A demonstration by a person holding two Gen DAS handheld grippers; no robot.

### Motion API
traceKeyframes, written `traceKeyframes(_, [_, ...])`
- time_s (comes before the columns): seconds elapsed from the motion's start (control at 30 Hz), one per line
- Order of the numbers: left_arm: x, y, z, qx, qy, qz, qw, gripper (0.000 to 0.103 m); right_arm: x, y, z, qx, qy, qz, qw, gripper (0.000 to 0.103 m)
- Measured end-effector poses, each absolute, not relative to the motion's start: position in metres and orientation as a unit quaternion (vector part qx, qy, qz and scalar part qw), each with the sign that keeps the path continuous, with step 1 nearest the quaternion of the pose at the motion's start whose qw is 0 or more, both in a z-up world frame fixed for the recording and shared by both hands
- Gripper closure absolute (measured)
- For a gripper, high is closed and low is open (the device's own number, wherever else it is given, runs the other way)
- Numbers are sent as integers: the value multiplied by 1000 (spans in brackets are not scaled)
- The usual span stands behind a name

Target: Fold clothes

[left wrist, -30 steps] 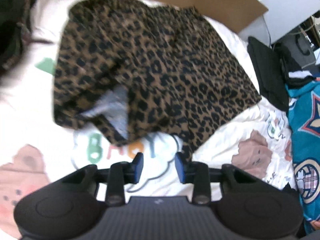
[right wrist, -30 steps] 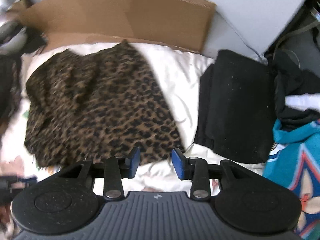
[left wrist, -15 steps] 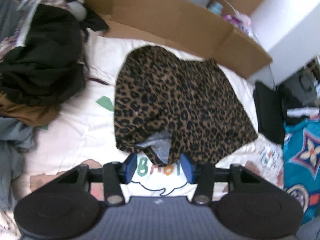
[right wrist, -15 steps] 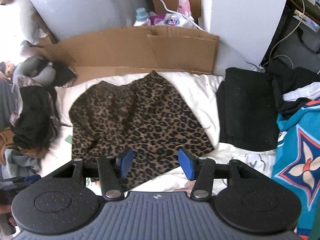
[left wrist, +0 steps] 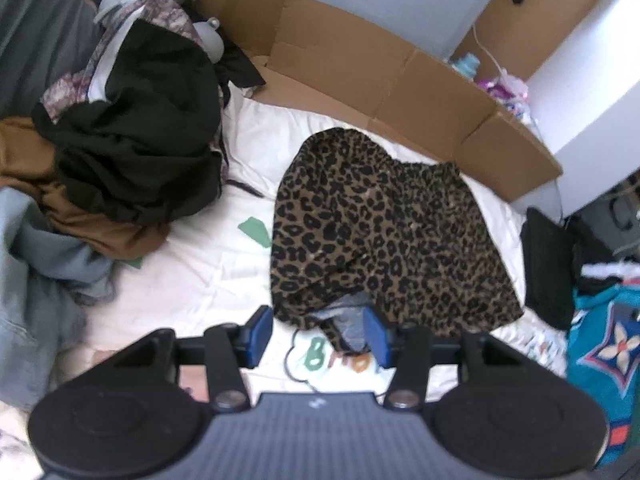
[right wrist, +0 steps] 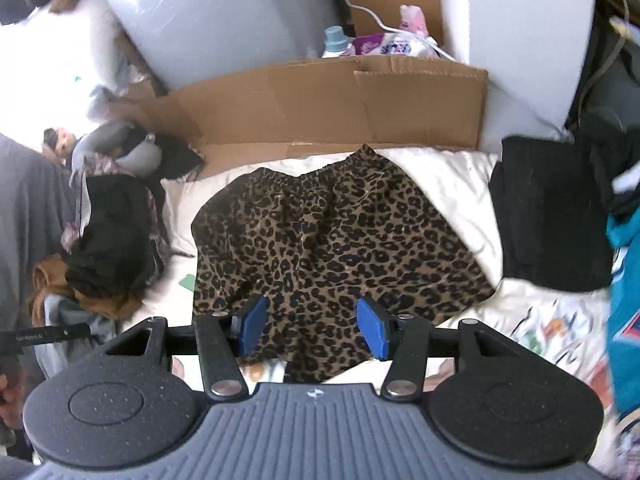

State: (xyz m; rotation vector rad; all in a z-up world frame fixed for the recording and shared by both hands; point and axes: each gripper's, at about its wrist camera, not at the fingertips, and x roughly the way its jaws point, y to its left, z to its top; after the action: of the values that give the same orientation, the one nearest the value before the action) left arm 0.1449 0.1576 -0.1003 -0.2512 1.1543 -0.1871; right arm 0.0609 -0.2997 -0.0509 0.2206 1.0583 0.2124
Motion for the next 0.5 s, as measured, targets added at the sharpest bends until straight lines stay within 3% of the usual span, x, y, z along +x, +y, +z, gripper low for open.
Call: traceKeyframes(0.5, [152,120,-165,-130,532,-168,820,44,38,-275,-141,169,494,121,844,46])
